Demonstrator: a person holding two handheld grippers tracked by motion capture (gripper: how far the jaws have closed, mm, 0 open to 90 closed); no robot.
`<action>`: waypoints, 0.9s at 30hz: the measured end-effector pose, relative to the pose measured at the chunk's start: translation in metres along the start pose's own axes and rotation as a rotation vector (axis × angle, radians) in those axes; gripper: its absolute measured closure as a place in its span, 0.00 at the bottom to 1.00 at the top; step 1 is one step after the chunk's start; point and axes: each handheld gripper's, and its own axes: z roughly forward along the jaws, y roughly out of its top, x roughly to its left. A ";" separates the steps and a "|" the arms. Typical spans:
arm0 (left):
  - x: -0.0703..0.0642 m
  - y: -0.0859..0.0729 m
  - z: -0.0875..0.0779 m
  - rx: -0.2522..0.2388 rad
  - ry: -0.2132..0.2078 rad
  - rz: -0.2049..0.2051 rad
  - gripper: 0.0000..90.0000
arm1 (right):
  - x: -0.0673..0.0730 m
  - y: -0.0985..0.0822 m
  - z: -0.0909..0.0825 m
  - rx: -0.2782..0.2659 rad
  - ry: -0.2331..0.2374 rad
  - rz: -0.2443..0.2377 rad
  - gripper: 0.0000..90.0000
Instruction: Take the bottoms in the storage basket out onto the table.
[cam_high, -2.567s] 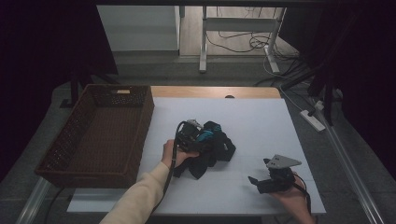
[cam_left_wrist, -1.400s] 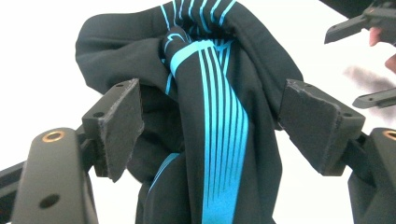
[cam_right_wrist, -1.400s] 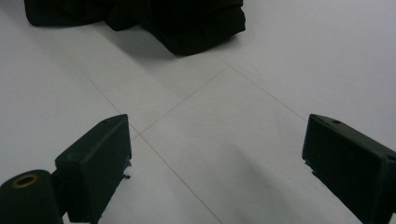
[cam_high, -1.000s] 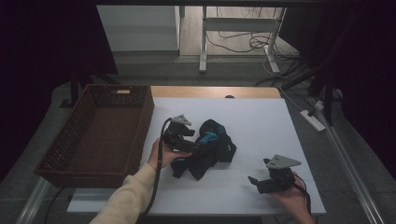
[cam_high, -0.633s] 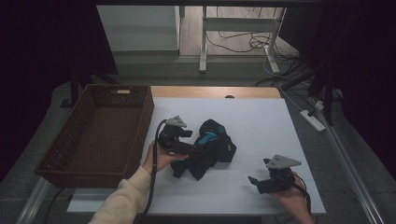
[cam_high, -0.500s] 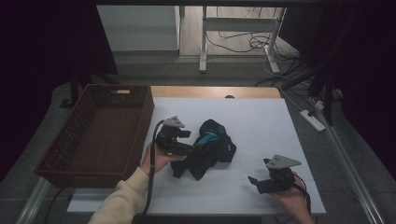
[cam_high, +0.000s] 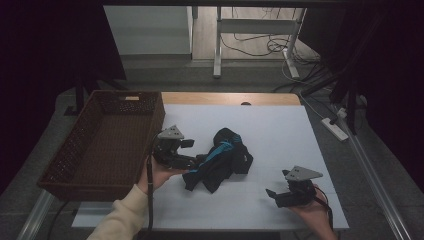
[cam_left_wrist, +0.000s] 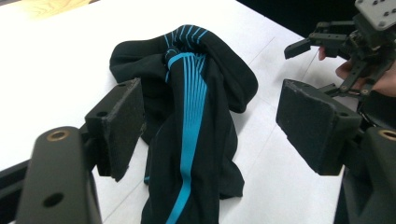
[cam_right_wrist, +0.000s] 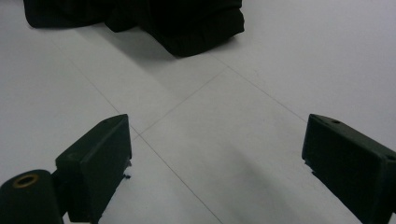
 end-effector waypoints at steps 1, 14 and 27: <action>-0.002 -0.002 -0.004 -0.010 0.003 0.003 0.27 | 0.000 0.000 0.000 0.000 -0.001 0.001 0.09; -0.006 -0.020 -0.042 -0.043 0.029 -0.003 0.27 | 0.000 0.000 0.000 0.001 -0.001 0.004 0.09; -0.003 -0.046 -0.068 -0.051 0.105 -0.035 0.26 | 0.000 0.001 -0.001 -0.009 0.003 -0.005 0.09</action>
